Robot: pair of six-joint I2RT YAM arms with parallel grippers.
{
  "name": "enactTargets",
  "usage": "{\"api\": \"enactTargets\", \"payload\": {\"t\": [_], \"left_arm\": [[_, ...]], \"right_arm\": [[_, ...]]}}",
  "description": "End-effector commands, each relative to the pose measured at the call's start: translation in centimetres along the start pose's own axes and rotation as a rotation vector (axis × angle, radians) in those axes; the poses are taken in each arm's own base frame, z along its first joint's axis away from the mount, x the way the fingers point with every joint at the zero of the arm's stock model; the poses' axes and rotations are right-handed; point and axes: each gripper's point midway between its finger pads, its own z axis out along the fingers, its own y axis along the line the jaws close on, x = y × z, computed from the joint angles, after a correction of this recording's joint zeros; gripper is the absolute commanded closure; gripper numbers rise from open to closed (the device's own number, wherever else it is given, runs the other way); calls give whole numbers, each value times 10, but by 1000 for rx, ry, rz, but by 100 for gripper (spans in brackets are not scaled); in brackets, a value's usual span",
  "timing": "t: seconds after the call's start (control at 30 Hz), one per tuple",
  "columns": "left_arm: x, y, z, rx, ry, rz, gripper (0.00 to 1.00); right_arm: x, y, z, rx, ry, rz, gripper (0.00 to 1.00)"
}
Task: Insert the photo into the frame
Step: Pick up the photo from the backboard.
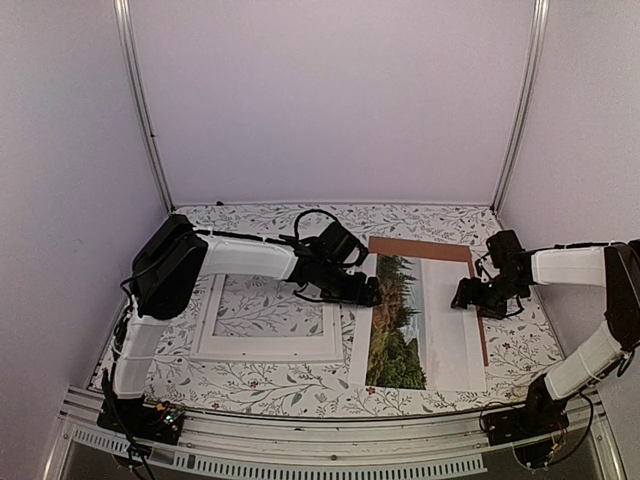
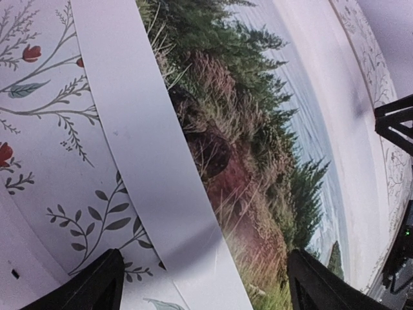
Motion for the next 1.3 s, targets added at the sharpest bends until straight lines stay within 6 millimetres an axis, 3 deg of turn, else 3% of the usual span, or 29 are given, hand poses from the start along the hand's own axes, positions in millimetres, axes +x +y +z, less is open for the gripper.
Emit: {"api": "enactTargets", "payload": {"t": [0.0, 0.4, 0.9, 1.27], "left_arm": [[13, 13, -4, -62, 34, -4, 9], [28, 17, 1, -52, 83, -26, 0], [65, 23, 12, 5, 201, -187, 0], [56, 27, 9, 28, 141, -269, 2]], "right_arm": [[2, -7, 7, 20, 5, -1, 17], [13, 0, 13, -44, 41, 9, 18], [22, 9, 14, -128, 31, 51, 19], [16, 33, 8, -284, 29, 88, 20]]}}
